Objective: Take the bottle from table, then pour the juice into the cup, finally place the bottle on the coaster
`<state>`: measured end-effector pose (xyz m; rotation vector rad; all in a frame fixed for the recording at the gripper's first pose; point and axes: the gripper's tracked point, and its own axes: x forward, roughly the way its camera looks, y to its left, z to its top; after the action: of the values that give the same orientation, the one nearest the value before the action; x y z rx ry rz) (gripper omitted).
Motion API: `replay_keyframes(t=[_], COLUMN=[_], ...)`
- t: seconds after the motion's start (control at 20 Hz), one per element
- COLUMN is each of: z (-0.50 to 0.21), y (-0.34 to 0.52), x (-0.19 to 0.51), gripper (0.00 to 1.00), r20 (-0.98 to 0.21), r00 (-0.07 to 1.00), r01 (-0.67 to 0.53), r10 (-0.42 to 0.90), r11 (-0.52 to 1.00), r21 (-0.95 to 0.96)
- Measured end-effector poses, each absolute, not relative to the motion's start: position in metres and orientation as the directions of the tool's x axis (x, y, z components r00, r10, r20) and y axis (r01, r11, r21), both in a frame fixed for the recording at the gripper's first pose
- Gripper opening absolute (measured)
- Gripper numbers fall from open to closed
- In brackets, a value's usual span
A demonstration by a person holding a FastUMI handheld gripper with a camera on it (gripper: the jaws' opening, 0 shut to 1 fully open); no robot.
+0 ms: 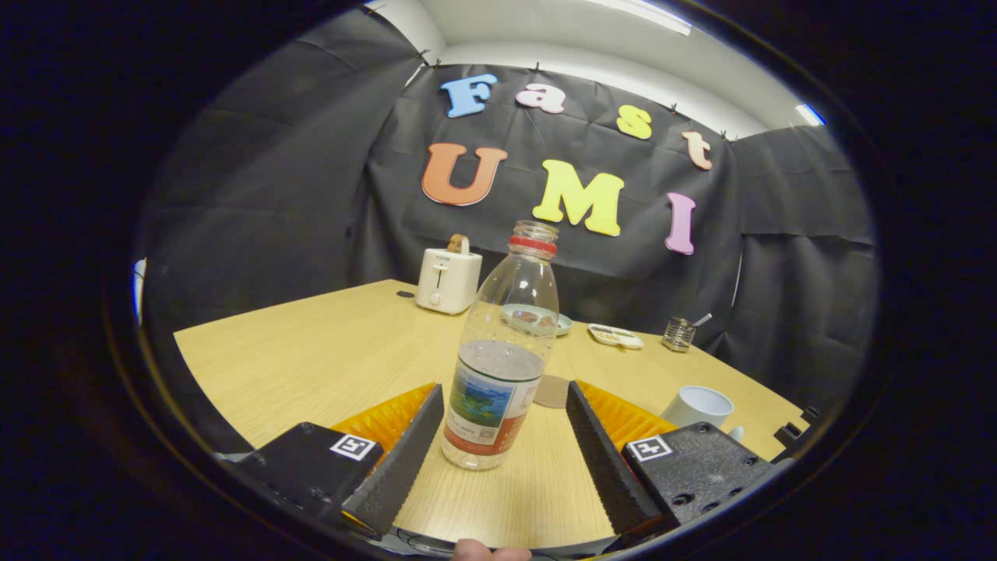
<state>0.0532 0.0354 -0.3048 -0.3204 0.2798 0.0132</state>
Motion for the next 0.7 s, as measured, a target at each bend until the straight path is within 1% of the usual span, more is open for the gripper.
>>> replay_keyframes(t=[0.25,0.65,0.7], z=[-0.313,-0.323,-0.323], y=[0.037,0.041,0.041], x=[0.071,0.091,0.093], gripper=[1.0,1.0,0.97], r20=[-0.283,-0.332,-0.338], r00=[0.959,0.943,0.941], r01=[-0.059,-0.092,-0.097], r10=[-0.023,0.003,0.006], r11=[0.959,0.963,0.963], r21=[-0.278,-0.255,-0.253])
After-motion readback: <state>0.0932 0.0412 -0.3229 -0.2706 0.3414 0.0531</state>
